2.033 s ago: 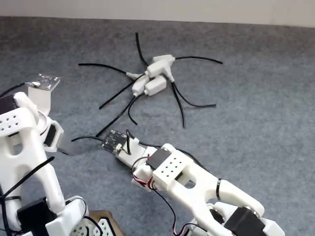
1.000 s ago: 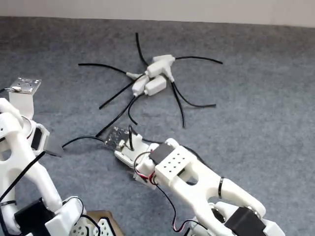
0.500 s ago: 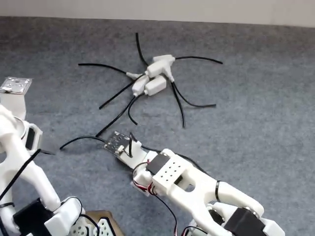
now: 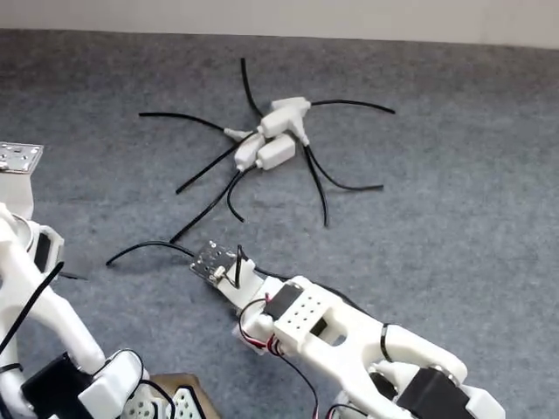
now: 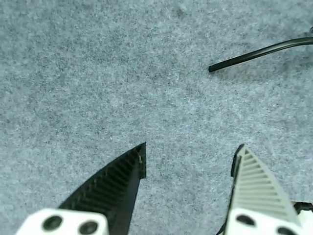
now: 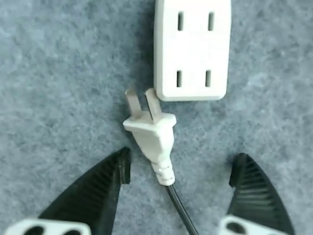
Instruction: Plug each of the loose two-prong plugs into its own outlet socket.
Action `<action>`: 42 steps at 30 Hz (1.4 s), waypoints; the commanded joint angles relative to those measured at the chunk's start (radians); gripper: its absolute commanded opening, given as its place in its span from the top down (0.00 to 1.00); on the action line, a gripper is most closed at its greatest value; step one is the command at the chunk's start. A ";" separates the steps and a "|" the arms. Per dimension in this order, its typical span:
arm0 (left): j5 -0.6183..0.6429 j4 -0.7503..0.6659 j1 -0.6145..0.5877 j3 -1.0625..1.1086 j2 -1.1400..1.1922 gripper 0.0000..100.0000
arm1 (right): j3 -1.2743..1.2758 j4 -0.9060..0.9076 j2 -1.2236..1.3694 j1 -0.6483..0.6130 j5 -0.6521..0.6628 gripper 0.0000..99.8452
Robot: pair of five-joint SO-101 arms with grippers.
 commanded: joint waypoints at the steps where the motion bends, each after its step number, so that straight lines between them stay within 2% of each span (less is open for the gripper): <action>1: -0.009 -0.005 -0.004 -0.024 -0.002 0.71 | -0.025 -0.010 0.024 0.030 0.023 0.68; 4: -0.009 -0.006 -0.004 -0.022 -0.002 0.71 | -0.025 -0.007 0.027 0.028 0.055 0.71; 8: -0.009 -0.011 -0.004 -0.028 0.027 0.71 | -0.016 0.016 0.033 0.002 0.035 1.00; 11: -0.009 -0.012 -0.001 -0.042 0.094 0.71 | -0.015 0.045 0.033 -0.030 0.038 0.95; 13: -0.009 -0.008 -0.004 -0.065 0.140 0.71 | -0.015 0.045 0.033 -0.031 0.037 1.00; 16: -0.012 -0.005 -0.019 -0.090 0.196 0.71 | -0.015 0.068 0.024 -0.036 0.044 0.99; 20: -0.075 -0.011 -0.031 -0.091 0.229 0.71 | -0.074 0.194 0.010 -0.028 0.078 0.99; 29: -0.077 -0.075 -0.027 -0.085 0.228 0.71 | -0.272 0.421 -0.202 0.142 0.163 0.99; 34: -0.072 -0.095 0.033 -0.084 0.226 0.71 | -0.418 0.460 -0.185 0.163 0.173 0.99; 37: 0.023 -0.118 0.111 -0.091 0.186 0.71 | -0.453 0.366 -0.119 0.174 0.107 0.99; 42: 0.261 -0.315 0.234 -0.001 -0.097 0.71 | -0.461 0.216 -0.010 0.217 0.023 0.99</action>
